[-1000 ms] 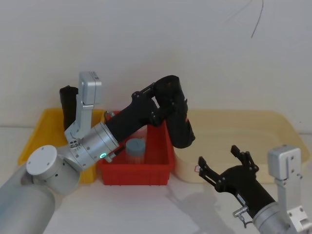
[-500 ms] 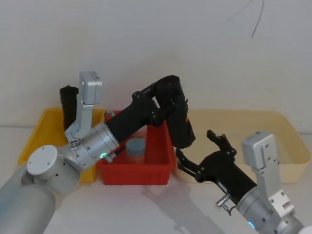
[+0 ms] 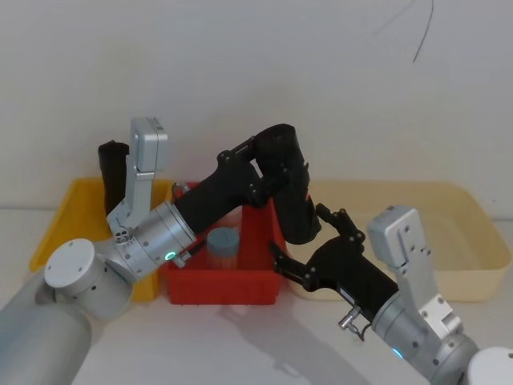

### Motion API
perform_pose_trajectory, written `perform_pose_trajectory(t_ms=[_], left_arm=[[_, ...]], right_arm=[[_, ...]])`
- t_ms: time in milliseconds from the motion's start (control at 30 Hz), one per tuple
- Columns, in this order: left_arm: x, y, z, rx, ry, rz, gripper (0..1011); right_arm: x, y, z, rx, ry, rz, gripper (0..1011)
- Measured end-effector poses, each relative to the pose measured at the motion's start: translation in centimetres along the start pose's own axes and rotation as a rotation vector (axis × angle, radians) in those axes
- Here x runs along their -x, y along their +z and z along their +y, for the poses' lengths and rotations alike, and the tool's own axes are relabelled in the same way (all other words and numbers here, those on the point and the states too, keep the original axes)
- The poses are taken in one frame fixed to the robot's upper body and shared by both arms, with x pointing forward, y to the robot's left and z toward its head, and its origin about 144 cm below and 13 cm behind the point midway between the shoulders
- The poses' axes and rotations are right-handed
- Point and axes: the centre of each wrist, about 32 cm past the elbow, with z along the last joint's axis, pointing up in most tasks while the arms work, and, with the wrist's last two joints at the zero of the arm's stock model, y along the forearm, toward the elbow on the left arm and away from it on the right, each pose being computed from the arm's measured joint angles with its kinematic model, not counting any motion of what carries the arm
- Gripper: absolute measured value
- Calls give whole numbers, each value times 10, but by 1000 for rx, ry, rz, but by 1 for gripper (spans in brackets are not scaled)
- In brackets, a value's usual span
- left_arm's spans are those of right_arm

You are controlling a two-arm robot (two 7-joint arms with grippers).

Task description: Pick up the garbage bag with the one hand and transfer it to the other hand.

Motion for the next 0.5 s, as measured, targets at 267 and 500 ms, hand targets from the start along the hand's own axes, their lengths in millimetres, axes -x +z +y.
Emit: perform_pose_trajectory(t_ms=[267,500], left_arm=[[0,0,0,0,0,0,542],[0,0,0,0,0,0,542]], right_arm=[[-6,-2,9,0,20,-33,1000],[-14,-4,15,-1,31,-55,1000]])
